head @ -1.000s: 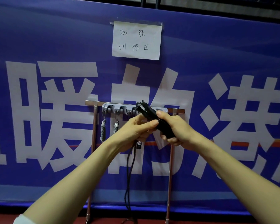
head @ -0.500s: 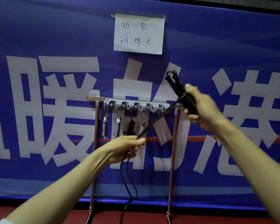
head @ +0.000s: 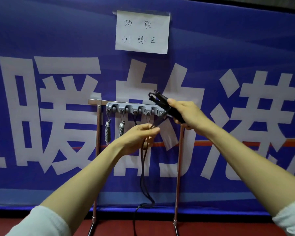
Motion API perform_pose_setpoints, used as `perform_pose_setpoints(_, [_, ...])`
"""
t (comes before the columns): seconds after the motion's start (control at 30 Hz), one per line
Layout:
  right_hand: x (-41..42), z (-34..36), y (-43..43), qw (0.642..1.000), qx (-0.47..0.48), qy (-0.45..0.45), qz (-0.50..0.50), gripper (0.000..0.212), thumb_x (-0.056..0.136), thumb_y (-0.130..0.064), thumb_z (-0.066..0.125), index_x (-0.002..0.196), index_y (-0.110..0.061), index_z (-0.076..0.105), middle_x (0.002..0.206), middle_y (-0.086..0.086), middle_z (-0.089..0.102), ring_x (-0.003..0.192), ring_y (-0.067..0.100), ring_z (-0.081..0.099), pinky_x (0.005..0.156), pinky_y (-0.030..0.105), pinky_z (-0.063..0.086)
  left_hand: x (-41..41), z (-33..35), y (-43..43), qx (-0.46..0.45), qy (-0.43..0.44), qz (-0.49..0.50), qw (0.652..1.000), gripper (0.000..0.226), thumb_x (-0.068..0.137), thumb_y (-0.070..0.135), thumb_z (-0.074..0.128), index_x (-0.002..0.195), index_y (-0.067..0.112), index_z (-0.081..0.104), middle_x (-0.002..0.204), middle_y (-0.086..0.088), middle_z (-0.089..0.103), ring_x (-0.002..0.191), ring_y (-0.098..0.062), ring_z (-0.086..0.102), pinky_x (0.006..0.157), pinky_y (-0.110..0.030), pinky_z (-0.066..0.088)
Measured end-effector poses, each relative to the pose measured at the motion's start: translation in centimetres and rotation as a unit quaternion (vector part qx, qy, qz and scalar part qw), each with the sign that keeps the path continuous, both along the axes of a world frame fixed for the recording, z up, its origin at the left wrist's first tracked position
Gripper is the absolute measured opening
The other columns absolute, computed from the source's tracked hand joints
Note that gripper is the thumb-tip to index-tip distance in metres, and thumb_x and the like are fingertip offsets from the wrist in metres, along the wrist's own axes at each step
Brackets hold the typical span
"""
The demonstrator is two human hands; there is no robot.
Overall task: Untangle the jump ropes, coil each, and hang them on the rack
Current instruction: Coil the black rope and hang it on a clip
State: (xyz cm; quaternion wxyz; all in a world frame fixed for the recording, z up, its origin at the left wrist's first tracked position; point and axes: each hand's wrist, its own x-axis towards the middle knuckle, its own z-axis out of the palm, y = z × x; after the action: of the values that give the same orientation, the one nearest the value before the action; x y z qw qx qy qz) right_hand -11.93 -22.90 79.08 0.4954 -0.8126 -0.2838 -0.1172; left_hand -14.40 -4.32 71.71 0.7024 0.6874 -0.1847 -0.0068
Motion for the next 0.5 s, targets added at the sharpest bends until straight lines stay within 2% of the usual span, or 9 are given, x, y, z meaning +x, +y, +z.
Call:
perform_pose_setpoints(0.1, [0.5, -0.5, 0.7, 0.999, -0.019, -0.028, 0.002, 0.055, 0.096, -0.053, 0.046, 0.089, -0.002, 0.066, 0.053, 0.002, 0.051, 0.036, 0.008, 0.038, 0.035, 0.018, 0.028, 0.0, 1.3, -0.9, -0.067, 0.031, -0.024, 0.997, 0.032, 0.090, 0.045, 0.054, 0.091, 0.014, 0.060, 0.067, 0.006, 0.045, 0.051, -0.004, 0.037, 0.050, -0.017, 0.036])
perform_pose_setpoints(0.2, [1.1, -0.7, 0.5, 0.999, -0.013, -0.043, -0.006, 0.058, 0.095, -0.056, 0.046, 0.088, -0.001, 0.064, 0.051, -0.001, 0.051, 0.038, 0.010, 0.039, 0.036, 0.019, 0.029, 0.0, 1.2, -1.1, -0.110, 0.085, -0.070, 0.988, 0.028, 0.096, 0.036, 0.047, 0.094, 0.012, 0.061, 0.066, 0.006, 0.046, 0.049, -0.003, 0.032, 0.048, -0.015, 0.031])
perform_pose_setpoints(0.27, [1.3, -0.9, 0.2, 0.998, -0.028, -0.058, -0.019, 0.060, 0.094, -0.056, 0.047, 0.088, 0.001, 0.063, 0.050, -0.002, 0.051, 0.039, 0.010, 0.041, 0.036, 0.017, 0.029, 0.0, 0.8, -0.9, -0.122, 0.121, -0.100, 0.980, 0.023, 0.092, 0.030, 0.051, 0.093, 0.011, 0.063, 0.067, 0.005, 0.048, 0.050, -0.003, 0.035, 0.050, -0.015, 0.034])
perform_pose_setpoints(0.33, [1.1, -1.1, 0.0, 0.996, -0.041, -0.071, -0.019, 0.061, 0.094, -0.056, 0.047, 0.087, 0.003, 0.063, 0.051, -0.001, 0.052, 0.039, 0.009, 0.042, 0.037, 0.016, 0.030, 0.1, 0.5, -0.7, -0.114, 0.140, -0.094, 0.979, 0.017, 0.087, 0.025, 0.058, 0.092, 0.011, 0.065, 0.069, 0.004, 0.053, 0.054, -0.004, 0.045, 0.059, -0.018, 0.044])
perform_pose_setpoints(0.4, [0.4, -1.0, -0.1, 0.995, -0.052, -0.080, -0.008, 0.059, 0.095, -0.054, 0.046, 0.087, 0.002, 0.064, 0.053, 0.001, 0.052, 0.038, 0.007, 0.042, 0.037, 0.015, 0.030, 0.0, 0.4, -0.4, -0.060, 0.106, -0.043, 0.992, 0.014, 0.082, 0.021, 0.064, 0.091, 0.011, 0.068, 0.072, 0.002, 0.060, 0.062, -0.007, 0.056, 0.075, -0.027, 0.046])
perform_pose_setpoints(0.43, [-0.1, -0.9, -0.2, 0.996, -0.056, -0.074, 0.005, 0.058, 0.095, -0.054, 0.046, 0.088, 0.000, 0.065, 0.053, 0.001, 0.052, 0.037, 0.006, 0.042, 0.037, 0.015, 0.030, -0.2, 0.5, -0.1, -0.021, 0.063, -0.007, 0.998, 0.012, 0.081, 0.021, 0.066, 0.089, 0.012, 0.069, 0.072, 0.003, 0.063, 0.065, -0.008, 0.059, 0.078, -0.029, 0.044])
perform_pose_setpoints(0.5, [-1.4, -0.9, -0.3, 0.996, -0.063, -0.021, 0.059, 0.054, 0.095, -0.054, 0.045, 0.092, -0.006, 0.068, 0.055, 0.002, 0.052, 0.038, 0.008, 0.040, 0.036, 0.018, 0.029, -0.7, 0.7, 0.4, 0.047, -0.054, 0.056, 0.996, 0.005, 0.084, 0.017, 0.066, 0.083, 0.014, 0.070, 0.070, 0.007, 0.065, 0.068, -0.005, 0.059, 0.074, -0.023, 0.044])
